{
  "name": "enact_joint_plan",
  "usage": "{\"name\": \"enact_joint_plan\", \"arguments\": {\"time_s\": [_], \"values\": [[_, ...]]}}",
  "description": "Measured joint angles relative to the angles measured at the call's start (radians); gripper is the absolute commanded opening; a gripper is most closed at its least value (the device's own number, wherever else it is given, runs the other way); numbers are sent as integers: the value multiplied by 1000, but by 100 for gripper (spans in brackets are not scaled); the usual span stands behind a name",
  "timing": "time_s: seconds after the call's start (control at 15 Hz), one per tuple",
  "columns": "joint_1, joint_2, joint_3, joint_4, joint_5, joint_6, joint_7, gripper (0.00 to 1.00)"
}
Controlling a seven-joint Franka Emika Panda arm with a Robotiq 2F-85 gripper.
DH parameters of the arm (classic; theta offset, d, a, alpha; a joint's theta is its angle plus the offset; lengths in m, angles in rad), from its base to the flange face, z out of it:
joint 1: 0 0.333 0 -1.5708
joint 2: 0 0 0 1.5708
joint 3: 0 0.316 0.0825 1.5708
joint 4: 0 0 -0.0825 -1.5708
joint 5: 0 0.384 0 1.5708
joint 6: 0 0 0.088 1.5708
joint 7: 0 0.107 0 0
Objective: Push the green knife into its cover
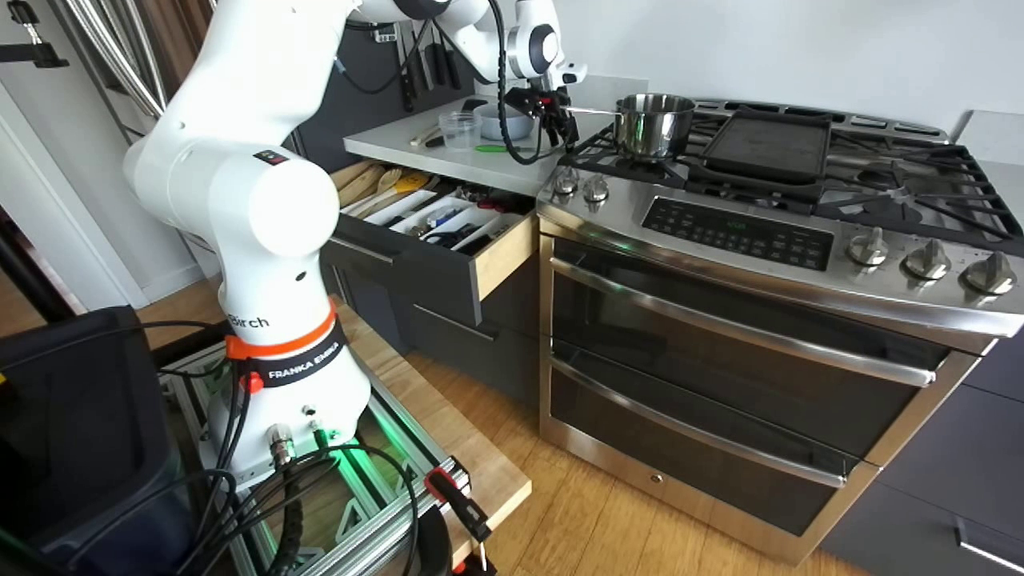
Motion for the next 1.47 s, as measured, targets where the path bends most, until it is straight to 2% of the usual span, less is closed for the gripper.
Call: {"name": "enact_joint_plan", "arguments": {"time_s": [0.07,0.13,0.4,0.6,0.73,0.93,1.07,1.47], "values": [[0,-1,-1,3,0,0,0,75],[0,-1,-1,4,0,0,0,70],[1,-1,-4,6,-2,0,0,68],[2,-1,-5,7,-4,0,0,61],[3,-3,-6,8,-6,-2,-1,51],[4,-5,-8,10,-10,-10,-2,20],[4,-8,-11,10,-13,-18,-4,5],[5,-9,-12,11,-13,-21,-4,8]]}}
